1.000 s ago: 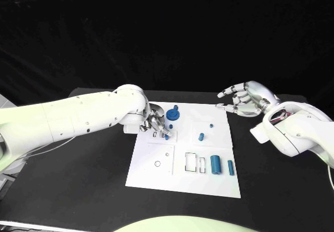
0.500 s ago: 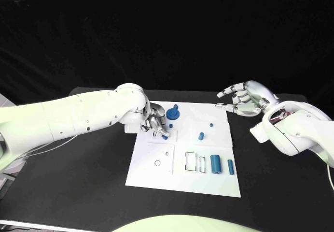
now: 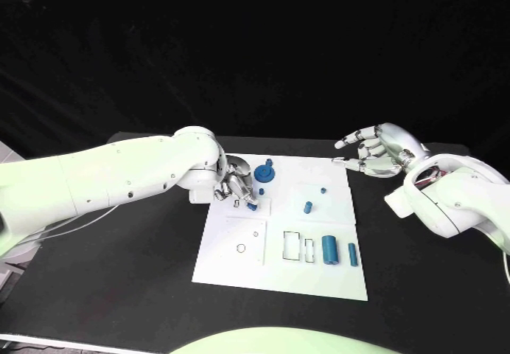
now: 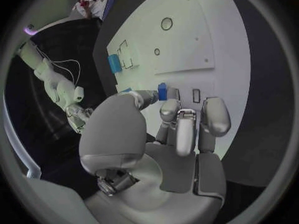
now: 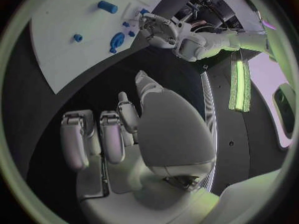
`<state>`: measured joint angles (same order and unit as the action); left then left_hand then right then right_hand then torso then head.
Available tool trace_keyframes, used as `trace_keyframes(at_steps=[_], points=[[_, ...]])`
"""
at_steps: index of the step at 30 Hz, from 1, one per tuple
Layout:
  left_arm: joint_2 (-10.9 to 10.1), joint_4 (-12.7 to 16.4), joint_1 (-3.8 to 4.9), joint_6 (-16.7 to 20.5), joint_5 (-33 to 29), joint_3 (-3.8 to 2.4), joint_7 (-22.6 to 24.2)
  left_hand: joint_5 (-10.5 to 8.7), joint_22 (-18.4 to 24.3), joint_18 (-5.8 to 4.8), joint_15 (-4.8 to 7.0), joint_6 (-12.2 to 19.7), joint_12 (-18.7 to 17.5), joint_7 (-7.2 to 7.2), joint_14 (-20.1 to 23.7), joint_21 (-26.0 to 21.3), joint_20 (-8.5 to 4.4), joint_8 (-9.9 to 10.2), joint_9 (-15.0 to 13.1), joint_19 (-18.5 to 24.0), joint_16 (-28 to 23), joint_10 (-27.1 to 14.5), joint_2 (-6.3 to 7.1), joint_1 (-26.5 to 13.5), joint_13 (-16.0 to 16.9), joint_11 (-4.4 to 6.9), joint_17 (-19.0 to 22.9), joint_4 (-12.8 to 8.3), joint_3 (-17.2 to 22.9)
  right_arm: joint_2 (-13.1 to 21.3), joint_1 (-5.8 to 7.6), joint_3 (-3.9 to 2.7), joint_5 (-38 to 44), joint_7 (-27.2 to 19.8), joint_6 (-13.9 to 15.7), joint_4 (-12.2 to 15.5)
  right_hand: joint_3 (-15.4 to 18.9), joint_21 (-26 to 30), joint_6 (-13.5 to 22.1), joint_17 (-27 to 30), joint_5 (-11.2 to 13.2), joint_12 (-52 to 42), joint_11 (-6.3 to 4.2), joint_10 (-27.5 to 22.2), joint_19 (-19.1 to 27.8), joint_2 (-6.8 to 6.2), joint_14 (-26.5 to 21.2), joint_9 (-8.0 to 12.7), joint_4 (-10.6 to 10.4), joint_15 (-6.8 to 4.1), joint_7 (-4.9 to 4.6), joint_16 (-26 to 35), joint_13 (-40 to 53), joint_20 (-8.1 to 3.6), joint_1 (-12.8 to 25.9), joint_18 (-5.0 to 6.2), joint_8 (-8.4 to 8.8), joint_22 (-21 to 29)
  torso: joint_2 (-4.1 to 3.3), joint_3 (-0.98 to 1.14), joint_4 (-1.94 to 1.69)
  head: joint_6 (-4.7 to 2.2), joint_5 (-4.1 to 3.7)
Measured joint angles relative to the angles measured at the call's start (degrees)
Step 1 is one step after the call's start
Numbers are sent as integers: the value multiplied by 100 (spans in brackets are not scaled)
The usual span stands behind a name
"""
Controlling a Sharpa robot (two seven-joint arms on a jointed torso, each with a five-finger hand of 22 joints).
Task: Assemble the parts on the task board
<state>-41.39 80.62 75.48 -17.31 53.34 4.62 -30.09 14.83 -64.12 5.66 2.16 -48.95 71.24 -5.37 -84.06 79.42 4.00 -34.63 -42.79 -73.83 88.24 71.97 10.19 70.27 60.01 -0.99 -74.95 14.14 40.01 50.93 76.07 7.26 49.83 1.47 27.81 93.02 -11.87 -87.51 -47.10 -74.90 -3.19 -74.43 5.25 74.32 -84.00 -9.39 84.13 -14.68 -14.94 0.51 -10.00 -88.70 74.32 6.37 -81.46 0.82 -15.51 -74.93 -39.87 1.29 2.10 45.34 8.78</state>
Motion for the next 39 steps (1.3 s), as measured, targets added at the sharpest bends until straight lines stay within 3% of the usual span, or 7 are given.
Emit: trace_keyframes(at_steps=[1,6,7,10,18,20,39], points=[[-24,22,0,55,-26,-8,0,194,-35,0,20,-59,44,7,1,30,-23,-31,0,-23,24,61,60,-85,47,20,0,0,0,2,-1,0,0,2,-2,0,0,0,0,0,0,0,0,0,0,0,0,0,0,0,0,0,0,0,0,0,0,0,1,0,0,-2,1],[-104,97,0,325,-101,-23,1,698,-196,1,82,-207,110,78,1,111,-92,-45,-291,-132,24,220,197,-301,186,99,0,-1,1,11,-3,2,1,9,-6,-3,0,0,0,-5,0,0,0,0,0,0,0,0,0,0,0,0,0,0,0,0,0,0,1,1,-3,-5,14],[-115,109,0,399,-103,-25,2,870,-255,1,98,-255,147,97,18,152,-103,-74,-370,-186,24,286,230,-377,238,114,0,-4,-2,12,-4,2,2,10,-7,-3,0,3,0,-5,0,0,0,0,0,0,0,0,0,0,0,0,0,0,0,0,0,0,0,1,-4,-7,16],[-129,138,0,546,-71,-26,3,1076,-329,1,122,-301,166,129,2,169,-123,-118,-445,-205,23,330,281,-442,301,130,1,-26,-24,15,-4,2,2,12,-9,-3,0,21,0,-5,0,0,0,0,0,0,0,5,0,0,0,0,0,0,0,0,0,1,-4,3,-4,-7,24],[-139,291,-13,836,464,23,-5,1174,-379,2,127,-321,166,147,6,195,-145,-146,-485,-232,23,371,298,-458,314,171,1,-32,-27,22,-8,3,3,15,-14,-1,0,21,0,-4,0,0,0,0,0,0,0,5,0,0,0,0,0,0,0,0,0,1,-12,7,2,25,36],[-146,326,-28,897,586,36,-25,1199,-414,2,142,-322,191,147,22,217,-151,-148,-485,-281,23,372,333,-495,334,172,1,-183,103,22,-10,4,3,15,-15,-1,0,21,0,-4,0,0,0,0,0,0,0,5,0,0,0,0,0,0,0,0,0,1,-12,7,2,40,38],[-206,482,-151,1236,1191,158,-264,1222,-459,2,161,-363,197,148,1,217,-153,-173,-486,-296,23,412,386,-547,359,171,2,-184,104,23,-25,6,-28,13,-37,-7,0,21,0,-2,0,0,0,0,0,31,0,9,0,0,0,0,0,0,-30,0,0,2,-9,4,7,80,72]])
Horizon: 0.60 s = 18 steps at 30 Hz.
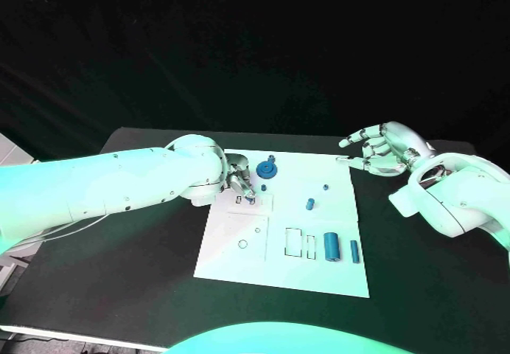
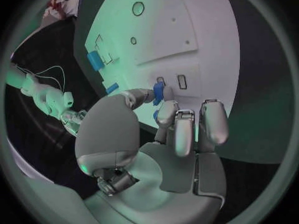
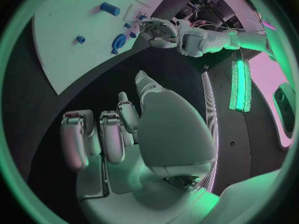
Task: Assemble the parts on the task board
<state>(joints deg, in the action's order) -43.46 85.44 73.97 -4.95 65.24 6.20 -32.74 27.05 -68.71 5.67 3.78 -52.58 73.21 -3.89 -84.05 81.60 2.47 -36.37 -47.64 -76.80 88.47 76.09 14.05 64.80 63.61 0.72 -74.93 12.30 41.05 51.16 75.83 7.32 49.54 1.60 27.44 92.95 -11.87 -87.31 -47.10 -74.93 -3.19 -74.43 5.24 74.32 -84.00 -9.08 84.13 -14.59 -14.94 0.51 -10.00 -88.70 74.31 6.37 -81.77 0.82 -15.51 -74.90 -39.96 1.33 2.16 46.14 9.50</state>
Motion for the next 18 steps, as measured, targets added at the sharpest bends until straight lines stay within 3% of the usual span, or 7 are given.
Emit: trace_keyframes(at_steps=[18], points=[[33,-12,-67,97,83,2,-20,23,-5,0,-1,-48,0,11,0,22,0,-46,-42,1,0,0,5,-5,-8,-1,1,-29,30,2,-6,1,-150,-4,-62,-15,0,0,0,1,0,0,0,0,0,0,0,1,0,0,0,0,0,0,0,0,0,-4,-1,0,4,17,-5]])
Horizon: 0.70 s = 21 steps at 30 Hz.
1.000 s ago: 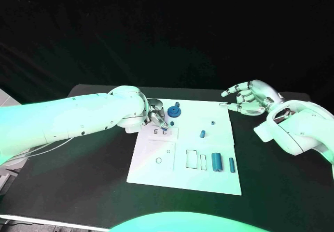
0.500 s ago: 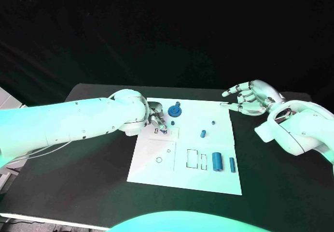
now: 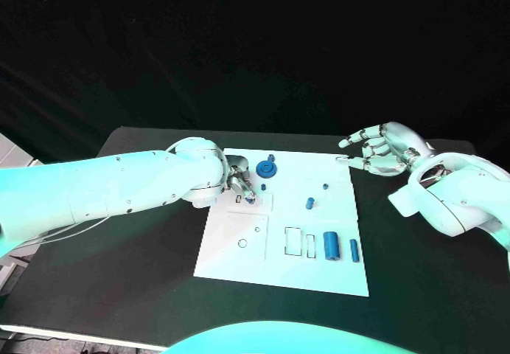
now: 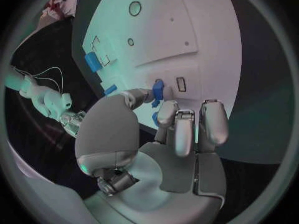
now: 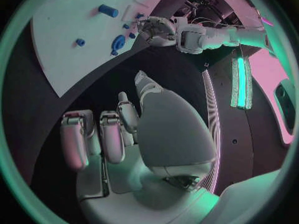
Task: Assemble the parts on the task board
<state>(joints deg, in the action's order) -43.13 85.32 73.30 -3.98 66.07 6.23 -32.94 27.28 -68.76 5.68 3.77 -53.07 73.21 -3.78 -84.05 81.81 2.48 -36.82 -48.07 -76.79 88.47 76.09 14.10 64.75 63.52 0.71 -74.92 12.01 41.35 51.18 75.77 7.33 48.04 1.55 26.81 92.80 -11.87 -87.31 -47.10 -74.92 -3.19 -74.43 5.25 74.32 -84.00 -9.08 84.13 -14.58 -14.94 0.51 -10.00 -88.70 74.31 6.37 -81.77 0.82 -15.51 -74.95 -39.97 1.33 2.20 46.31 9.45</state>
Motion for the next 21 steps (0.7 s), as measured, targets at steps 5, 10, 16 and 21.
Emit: trace_keyframes(at_steps=[5,10,16,21], points=[[7,17,-4,11,11,0,0,0,0,-90,0,0,0,-1,0,0,0,2,14,0,0,0,-2,3,0,0,0,0,0,0,-3,1,-13,0,-14,-2,0,0,0,0,0,0,0,0,0,0,0,0,0,0,0,0,0,0,0,0,0,0,-1,1,-4,1,-11],[8,68,-23,54,14,5,1,0,-6,-90,0,1,0,-1,0,0,0,8,12,0,0,0,-5,5,-6,0,1,0,0,-3,-11,1,-19,0,-22,-5,0,0,0,1,0,0,0,0,0,0,0,0,0,0,0,0,0,0,0,0,0,1,-1,2,-6,8,-13],[-93,188,-48,184,9,-8,1,-3,-14,-90,-1,2,0,-2,0,0,-21,32,11,-21,0,10,-9,9,4,9,1,0,0,3,-26,1,-23,-1,-27,-9,0,0,0,1,0,0,0,0,0,0,0,0,0,0,0,0,0,0,0,0,0,1,-1,0,-6,15,-6],[-194,276,-55,397,-28,-26,3,-4,-26,-90,-1,0,0,0,0,0,-21,43,3,-21,0,31,-9,9,10,30,1,24,24,10,-32,1,-25,-3,-29,-9,0,0,0,1,0,0,0,0,0,0,0,0,0,0,0,0,0,0,0,0,0,1,-1,0,-7,25,-13]])
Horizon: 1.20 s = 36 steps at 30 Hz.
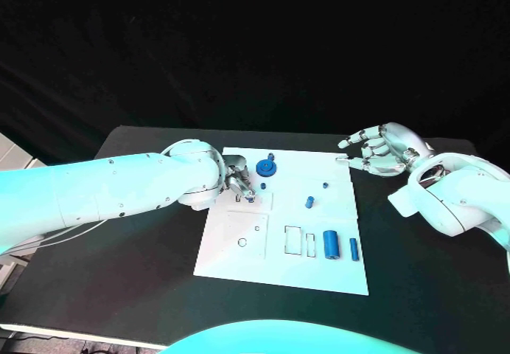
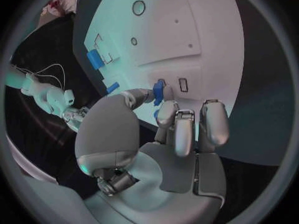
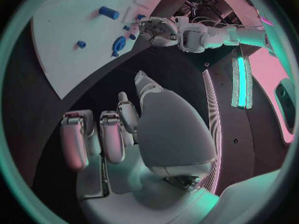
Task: Assemble the parts on the task board
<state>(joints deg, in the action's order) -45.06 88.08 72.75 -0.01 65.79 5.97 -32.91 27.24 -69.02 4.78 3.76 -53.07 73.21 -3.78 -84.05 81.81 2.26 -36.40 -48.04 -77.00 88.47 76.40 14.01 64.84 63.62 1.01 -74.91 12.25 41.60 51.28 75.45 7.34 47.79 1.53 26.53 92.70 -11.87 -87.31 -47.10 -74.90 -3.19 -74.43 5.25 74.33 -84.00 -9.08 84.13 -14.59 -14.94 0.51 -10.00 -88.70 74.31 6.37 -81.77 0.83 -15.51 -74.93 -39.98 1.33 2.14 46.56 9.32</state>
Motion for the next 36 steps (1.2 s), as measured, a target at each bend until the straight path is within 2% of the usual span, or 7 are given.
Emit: trace_keyframes(at_steps=[11,23,29,36], points=[[-142,148,-44,478,-88,-8,17,13,0,0,21,-3,0,2,22,0,0,-8,-8,0,0,0,0,0,-29,0,0,15,16,14,-31,0,-1,-1,-5,-5,0,0,0,-4,0,0,0,0,0,0,0,0,0,0,0,0,0,0,0,0,0,1,1,1,-8,31,-10],[-167,176,-254,700,-46,1,72,13,1,0,20,-5,0,3,21,0,0,-8,-63,0,0,-1,1,-1,-45,-1,1,15,16,20,-74,0,-2,-2,-11,-23,0,0,0,-4,0,0,0,0,0,0,0,0,0,0,0,0,0,0,0,0,0,2,5,3,-4,63,-5],[-144,131,-319,826,54,-10,166,13,1,0,20,-10,0,7,21,0,0,-8,-40,0,0,-1,2,-2,-45,-1,-1,31,32,21,-81,0,-2,-4,-13,-27,0,0,0,-3,0,0,0,0,0,0,0,6,0,0,0,0,0,0,0,0,0,2,5,1,3,63,-6],[-118,122,-356,936,193,-8,266,13,1,0,20,-11,0,7,21,0,0,-8,-22,1,0,-1,3,-3,-45,-2,-4,31,32,22,-89,0,-2,-6,-15,-28,0,0,0,-3,0,0,0,0,0,0,0,6,0,0,0,0,0,0,0,0,0,2,2,0,7,55,-10]])
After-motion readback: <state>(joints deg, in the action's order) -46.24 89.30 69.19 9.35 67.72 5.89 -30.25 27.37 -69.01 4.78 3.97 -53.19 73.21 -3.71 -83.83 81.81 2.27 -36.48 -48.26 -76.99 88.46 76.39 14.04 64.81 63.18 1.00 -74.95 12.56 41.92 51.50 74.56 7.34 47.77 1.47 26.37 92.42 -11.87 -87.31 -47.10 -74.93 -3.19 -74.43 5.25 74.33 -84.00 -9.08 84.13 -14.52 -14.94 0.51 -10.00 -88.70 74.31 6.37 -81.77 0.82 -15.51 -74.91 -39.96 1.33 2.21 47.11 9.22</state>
